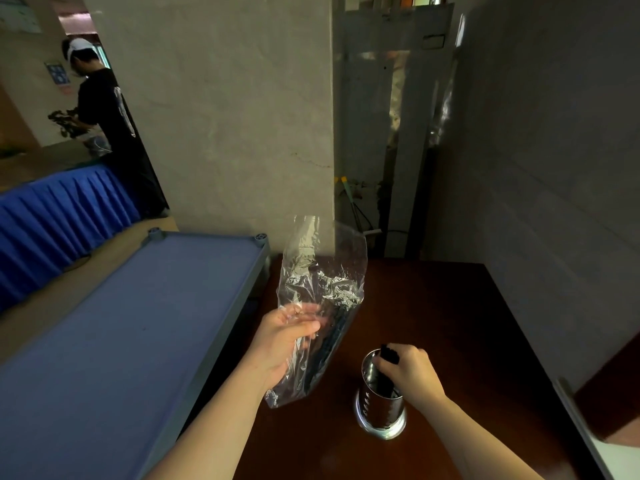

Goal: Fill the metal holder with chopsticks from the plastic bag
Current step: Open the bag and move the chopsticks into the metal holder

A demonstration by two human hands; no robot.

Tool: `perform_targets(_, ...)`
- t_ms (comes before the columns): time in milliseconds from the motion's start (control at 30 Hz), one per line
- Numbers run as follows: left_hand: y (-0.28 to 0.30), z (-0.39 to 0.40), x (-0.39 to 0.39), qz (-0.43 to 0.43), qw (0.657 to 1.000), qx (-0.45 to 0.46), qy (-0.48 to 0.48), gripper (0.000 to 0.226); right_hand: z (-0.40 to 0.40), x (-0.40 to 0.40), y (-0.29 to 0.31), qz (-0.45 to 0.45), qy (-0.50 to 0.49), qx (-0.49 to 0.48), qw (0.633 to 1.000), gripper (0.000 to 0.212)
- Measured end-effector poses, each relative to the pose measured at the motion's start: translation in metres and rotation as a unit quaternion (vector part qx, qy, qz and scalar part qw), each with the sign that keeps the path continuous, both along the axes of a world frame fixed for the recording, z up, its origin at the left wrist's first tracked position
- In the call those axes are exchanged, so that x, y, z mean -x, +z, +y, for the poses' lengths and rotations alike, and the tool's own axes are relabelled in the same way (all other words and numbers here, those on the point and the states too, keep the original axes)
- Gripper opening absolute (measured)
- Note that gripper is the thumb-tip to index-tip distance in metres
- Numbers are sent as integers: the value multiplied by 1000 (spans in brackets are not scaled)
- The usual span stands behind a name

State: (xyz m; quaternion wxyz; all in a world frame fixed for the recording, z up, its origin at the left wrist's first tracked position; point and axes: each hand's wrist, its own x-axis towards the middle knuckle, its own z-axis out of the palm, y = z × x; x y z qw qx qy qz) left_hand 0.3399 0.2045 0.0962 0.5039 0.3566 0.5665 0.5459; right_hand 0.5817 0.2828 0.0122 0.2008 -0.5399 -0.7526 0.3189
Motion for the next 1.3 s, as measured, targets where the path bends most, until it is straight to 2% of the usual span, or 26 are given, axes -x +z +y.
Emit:
perform_targets(233,-2,-1,-1,3,1000,0,-3,32,2,3,-10,-62,29,26,997,19)
perform_targets(367,-3,-1,-1,-3,1000,-1,-4,32,4,2,-14,-68,27,41,996,22)
perform_targets(633,3,4,-3,-1,1000,-5,-12,32,7,-2,-11,-68,37,42,996,13)
perform_targets(767,7,8,-8,-35,999,-9,-21,30,11,-7,1,-73,44,43,995,24)
perform_targets(900,11,13,-13,-86,996,-18,-27,31,15,-10,26,-64,23,-32,997,37)
perform_targets(1000,15,17,-18,-118,992,-22,-39,32,16,-8,53,-15,19,-94,995,42)
perform_targets(1067,18,18,-23,-131,990,-28,-45,32,14,-4,74,30,30,-99,994,45)
perform_targets(1167,26,19,-30,-148,986,-47,-58,30,7,2,101,128,82,-36,988,42)
perform_targets(1233,33,19,-32,-148,985,-59,-65,29,3,2,111,206,120,25,971,35)
perform_targets(1300,38,20,-33,-155,983,-68,-75,28,1,2,117,247,136,47,958,28)
